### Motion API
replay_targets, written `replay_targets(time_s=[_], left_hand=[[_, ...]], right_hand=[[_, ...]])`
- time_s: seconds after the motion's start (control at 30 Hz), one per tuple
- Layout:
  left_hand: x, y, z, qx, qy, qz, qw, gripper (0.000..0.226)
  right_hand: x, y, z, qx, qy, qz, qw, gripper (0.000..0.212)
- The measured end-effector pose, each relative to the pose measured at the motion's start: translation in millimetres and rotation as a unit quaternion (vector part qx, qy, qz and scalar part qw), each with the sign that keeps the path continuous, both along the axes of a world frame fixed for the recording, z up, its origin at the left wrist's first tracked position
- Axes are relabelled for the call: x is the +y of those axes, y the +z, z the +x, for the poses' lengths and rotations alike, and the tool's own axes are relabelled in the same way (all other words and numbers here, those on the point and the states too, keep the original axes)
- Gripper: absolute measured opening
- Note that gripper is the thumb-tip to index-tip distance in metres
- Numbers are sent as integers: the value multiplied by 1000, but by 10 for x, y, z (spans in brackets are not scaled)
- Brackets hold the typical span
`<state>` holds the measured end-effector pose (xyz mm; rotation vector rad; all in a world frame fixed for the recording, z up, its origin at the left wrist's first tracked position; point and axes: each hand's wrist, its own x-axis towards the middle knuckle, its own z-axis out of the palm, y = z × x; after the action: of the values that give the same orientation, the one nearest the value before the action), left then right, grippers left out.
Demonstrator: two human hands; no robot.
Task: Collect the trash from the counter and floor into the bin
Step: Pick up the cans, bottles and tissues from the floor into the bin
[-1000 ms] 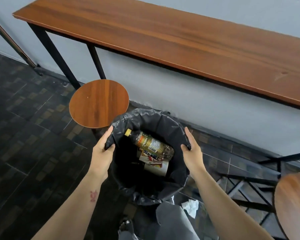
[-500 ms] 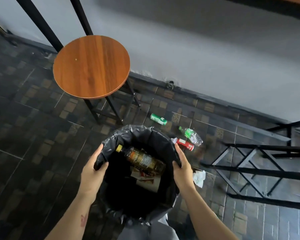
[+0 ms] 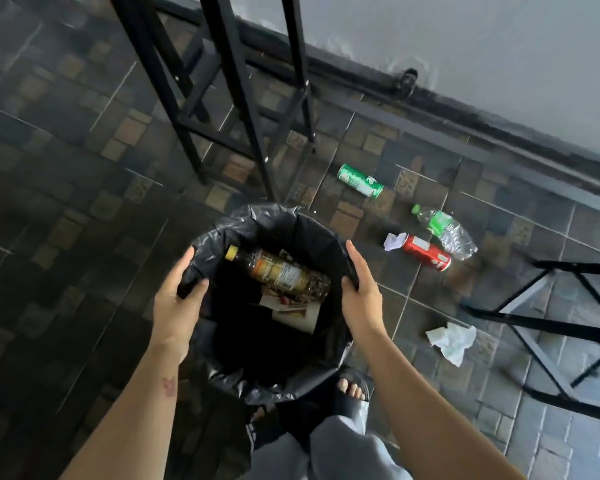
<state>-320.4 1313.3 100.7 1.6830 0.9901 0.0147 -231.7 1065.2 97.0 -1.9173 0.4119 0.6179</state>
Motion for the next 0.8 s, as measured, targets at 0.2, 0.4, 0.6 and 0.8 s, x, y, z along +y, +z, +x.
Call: replay_targets(time_s=[0.2,0.4,0.6,0.8], left_hand=[[477,-680,-162,-33,38,30,998,54],[766,-1076,-193,-51,75,58,994,51],[857,-1507,-73,-78,82,56,992,50],[1109,-1805,86,-102,94,68,988,43]], right_hand=[[489,-683,-93,-24,-1,38,999,67],[824,-1168,-33,-32,23,80,996,66],[967,-1676,108,-66,33,78,994,67],[1095,-1930,242,-119,38,109,986,63]])
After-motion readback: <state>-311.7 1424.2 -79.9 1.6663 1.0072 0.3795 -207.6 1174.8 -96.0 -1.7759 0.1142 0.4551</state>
